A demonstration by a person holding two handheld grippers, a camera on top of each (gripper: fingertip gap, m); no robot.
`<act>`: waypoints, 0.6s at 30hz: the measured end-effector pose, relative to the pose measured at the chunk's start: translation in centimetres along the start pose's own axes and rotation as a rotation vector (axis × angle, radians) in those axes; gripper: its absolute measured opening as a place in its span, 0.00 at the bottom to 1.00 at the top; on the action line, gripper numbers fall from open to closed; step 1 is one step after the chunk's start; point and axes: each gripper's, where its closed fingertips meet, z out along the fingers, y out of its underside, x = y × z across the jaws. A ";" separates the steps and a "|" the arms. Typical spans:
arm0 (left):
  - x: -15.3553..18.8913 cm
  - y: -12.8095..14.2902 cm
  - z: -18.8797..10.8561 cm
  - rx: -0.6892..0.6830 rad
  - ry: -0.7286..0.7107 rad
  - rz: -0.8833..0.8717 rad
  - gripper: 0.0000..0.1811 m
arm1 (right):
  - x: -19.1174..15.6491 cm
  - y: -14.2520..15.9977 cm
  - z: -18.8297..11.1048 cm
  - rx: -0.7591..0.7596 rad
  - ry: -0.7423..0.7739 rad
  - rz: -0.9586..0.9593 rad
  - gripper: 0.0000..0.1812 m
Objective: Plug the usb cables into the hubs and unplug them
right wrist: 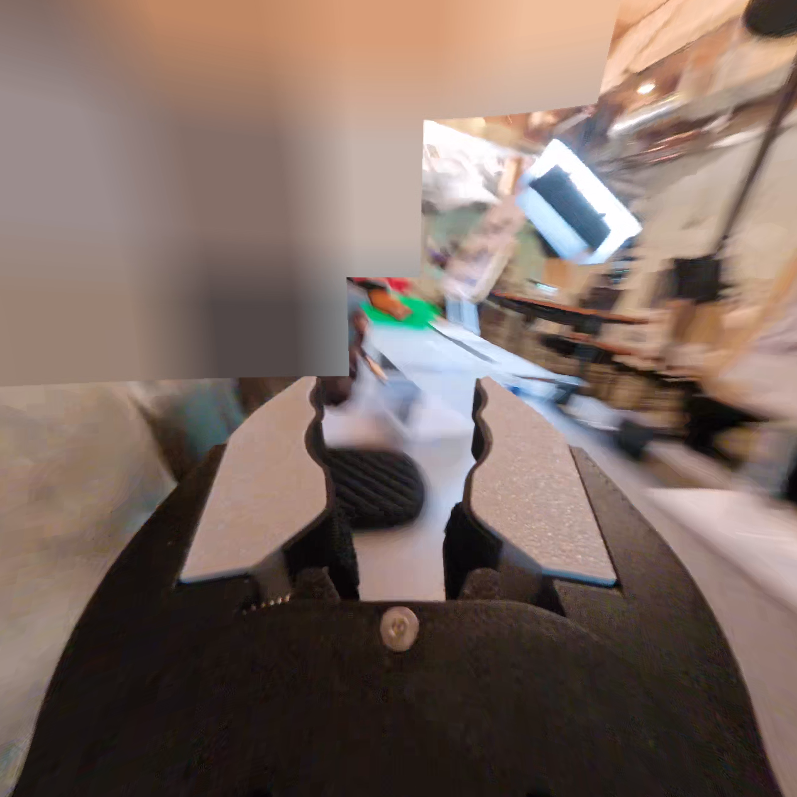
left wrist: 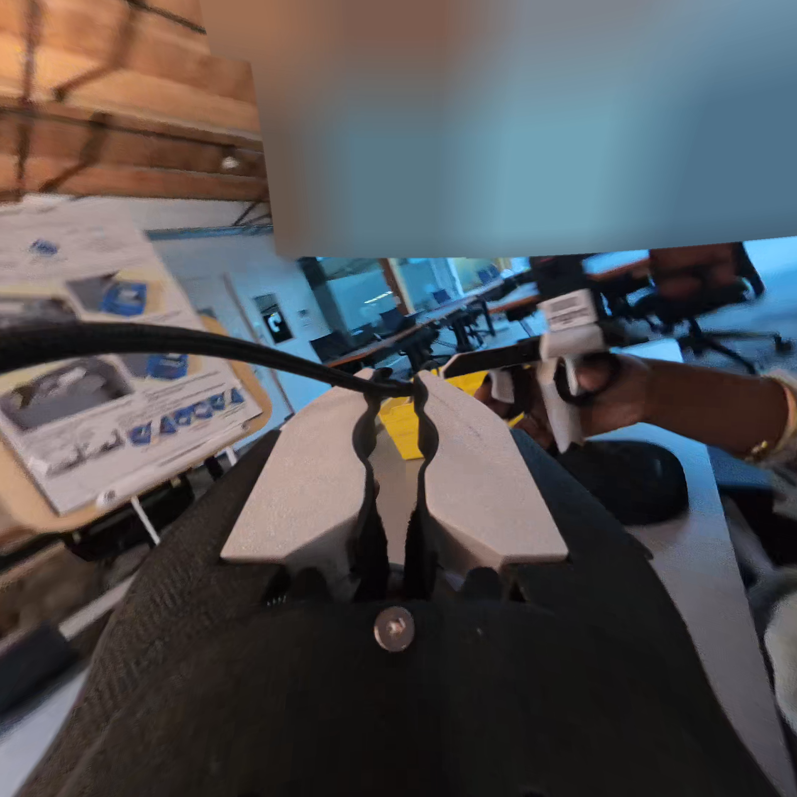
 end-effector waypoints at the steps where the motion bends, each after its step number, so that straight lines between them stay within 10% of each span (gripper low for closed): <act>1: -0.5 0.0 -0.2 0.016 -0.038 -0.050 0.08 | 0.9 0.7 -1.4 -0.142 0.068 -0.237 0.38; 6: -2.3 -0.2 -0.2 0.084 -0.098 -0.214 0.08 | 3.3 8.6 -10.4 -0.966 -0.021 -0.909 0.36; 18: -2.3 0.1 -0.4 0.065 -0.101 -0.170 0.08 | 3.1 12.5 -12.5 -1.012 -0.105 -1.037 0.32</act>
